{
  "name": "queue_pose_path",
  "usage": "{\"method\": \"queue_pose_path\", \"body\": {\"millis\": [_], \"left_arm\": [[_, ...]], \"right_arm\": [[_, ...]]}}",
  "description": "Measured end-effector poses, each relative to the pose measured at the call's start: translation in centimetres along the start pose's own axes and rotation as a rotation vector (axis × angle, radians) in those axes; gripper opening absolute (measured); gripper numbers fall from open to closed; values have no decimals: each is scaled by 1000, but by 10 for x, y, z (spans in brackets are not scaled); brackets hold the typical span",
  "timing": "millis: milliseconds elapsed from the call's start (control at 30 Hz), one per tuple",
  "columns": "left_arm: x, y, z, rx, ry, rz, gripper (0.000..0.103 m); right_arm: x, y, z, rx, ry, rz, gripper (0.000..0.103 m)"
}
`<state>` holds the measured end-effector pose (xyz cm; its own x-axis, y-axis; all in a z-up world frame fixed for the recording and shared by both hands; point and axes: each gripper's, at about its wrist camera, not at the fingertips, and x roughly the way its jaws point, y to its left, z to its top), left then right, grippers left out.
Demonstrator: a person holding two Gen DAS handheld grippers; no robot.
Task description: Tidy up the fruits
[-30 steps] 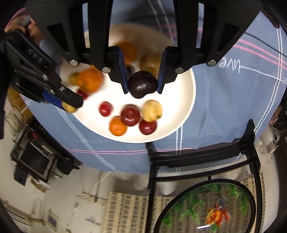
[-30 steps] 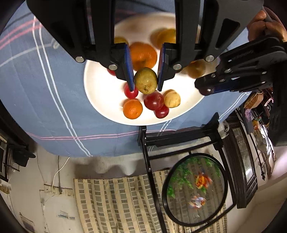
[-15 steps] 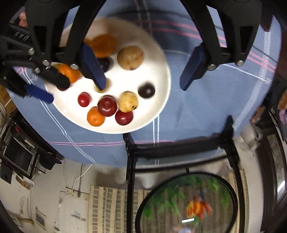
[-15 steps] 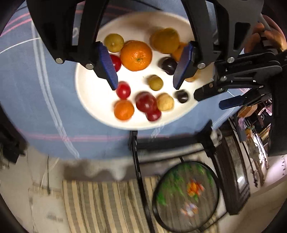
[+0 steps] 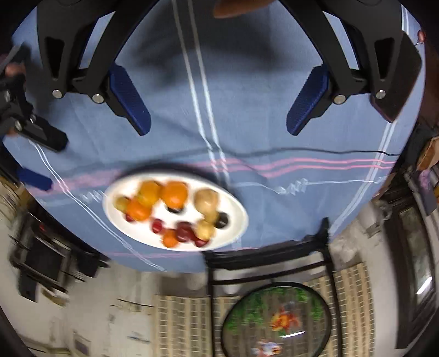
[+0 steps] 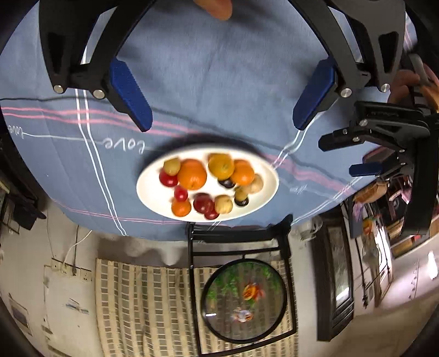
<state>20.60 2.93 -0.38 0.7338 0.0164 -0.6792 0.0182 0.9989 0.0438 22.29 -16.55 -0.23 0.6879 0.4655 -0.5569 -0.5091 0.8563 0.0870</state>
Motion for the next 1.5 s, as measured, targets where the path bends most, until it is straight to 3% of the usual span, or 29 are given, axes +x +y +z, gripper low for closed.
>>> {"method": "queue_pose_path", "body": {"millis": [100, 200, 367, 1500], "left_arm": [[-4, 1, -14, 12, 3, 39, 101], [-8, 9, -15, -36, -13, 10, 101], [-12, 14, -17, -78, -23, 24, 101], [-18, 6, -20, -18, -46, 60, 101]], "right_arm": [[-7, 6, -6, -31, -12, -33, 102], [-14, 5, -8, -35, -34, -57, 102], [-12, 5, -15, -39, -4, -75, 102], [-6, 10, -22, -67, 21, -104, 102]]}}
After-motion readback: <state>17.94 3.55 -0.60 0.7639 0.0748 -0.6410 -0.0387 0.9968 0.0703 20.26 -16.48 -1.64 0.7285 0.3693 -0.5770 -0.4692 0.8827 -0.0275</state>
